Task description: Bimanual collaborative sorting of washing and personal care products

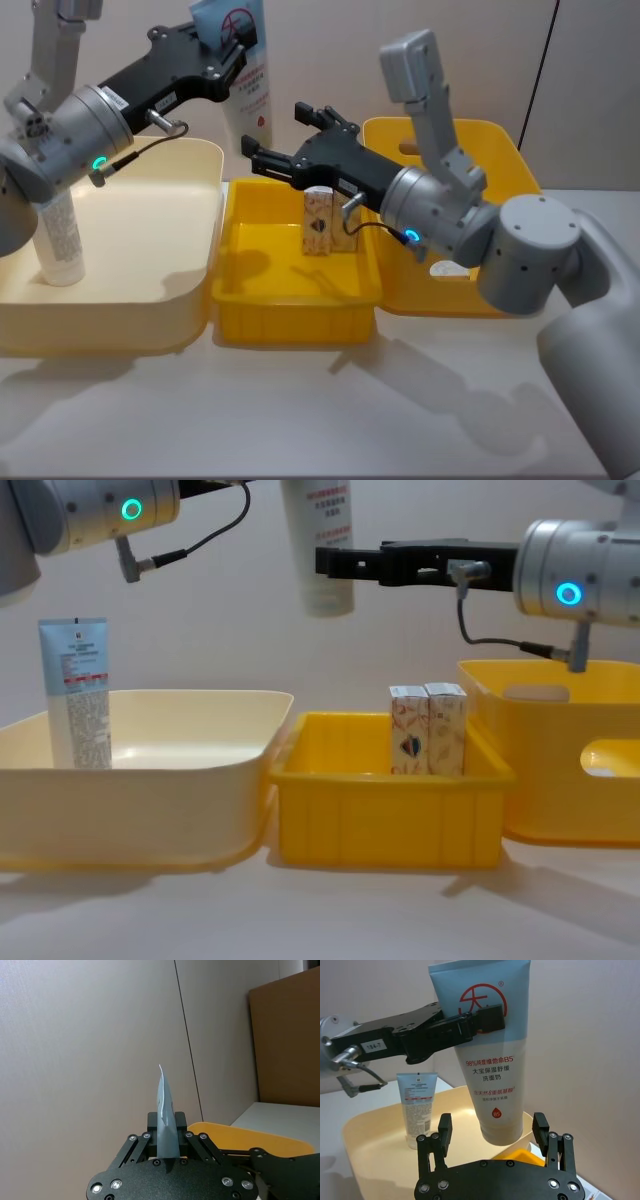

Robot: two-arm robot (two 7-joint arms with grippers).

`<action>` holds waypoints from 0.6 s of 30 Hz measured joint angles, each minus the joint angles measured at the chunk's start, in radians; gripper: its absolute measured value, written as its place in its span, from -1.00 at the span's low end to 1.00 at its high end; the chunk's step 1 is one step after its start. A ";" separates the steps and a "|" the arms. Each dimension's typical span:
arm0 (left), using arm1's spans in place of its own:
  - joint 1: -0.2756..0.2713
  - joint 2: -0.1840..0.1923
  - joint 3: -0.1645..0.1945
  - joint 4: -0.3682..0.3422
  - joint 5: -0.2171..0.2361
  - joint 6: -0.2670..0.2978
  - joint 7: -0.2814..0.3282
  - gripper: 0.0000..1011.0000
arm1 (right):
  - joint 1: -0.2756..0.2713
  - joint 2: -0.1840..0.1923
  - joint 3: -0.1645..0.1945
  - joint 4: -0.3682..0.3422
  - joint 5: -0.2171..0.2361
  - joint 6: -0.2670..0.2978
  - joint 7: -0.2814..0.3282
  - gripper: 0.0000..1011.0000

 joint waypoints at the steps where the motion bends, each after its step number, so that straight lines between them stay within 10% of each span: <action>1: 0.001 0.001 0.001 -0.002 -0.001 0.000 0.000 -0.60 | 0.003 -0.003 -0.003 0.004 -0.002 -0.001 -0.004 0.98; 18: 0.012 0.008 0.012 -0.035 -0.027 0.006 -0.008 -0.60 | 0.065 -0.051 -0.053 0.072 -0.054 -0.030 -0.071 0.98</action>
